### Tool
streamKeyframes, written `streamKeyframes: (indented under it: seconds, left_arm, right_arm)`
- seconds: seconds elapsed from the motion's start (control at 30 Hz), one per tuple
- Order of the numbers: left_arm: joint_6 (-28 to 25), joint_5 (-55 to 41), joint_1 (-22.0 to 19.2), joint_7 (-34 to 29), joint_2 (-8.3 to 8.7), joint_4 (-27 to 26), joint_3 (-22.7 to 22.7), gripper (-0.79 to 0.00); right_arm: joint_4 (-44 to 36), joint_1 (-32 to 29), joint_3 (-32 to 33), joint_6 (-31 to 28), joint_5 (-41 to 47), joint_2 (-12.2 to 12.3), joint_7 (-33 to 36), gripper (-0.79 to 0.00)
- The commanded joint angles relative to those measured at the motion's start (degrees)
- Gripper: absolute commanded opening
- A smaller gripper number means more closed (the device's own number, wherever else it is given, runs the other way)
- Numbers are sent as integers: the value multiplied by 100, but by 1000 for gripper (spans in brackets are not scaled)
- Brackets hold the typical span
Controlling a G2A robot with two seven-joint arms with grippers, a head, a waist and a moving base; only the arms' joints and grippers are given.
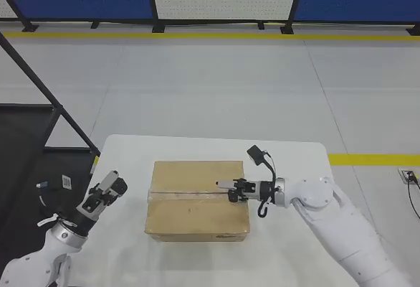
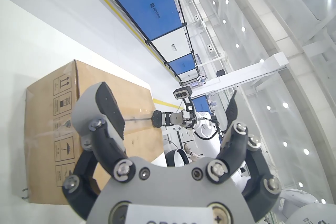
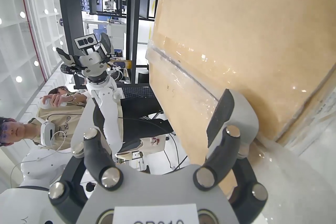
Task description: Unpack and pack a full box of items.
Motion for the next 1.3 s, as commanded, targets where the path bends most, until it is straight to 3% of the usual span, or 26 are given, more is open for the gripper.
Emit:
streamKeyframes:
  seconds: [0.0, 0.53, 1.27]
  left_arm:
    - [-65, -67, 76, 45, 2, 4, -39, 0]
    - [-340, -380, 421, 70, 35, 86, -264, 0]
    - [-622, -685, 588, -140, 87, 368, -394, 0]
  right_arm:
    - [89, 93, -116, 46, 39, -57, -16, 0]
    - [957, 841, -905, 179, 534, -599, -90, 0]
    - [2130, 1595, -1915, -87, 1038, -1622, -131, 0]
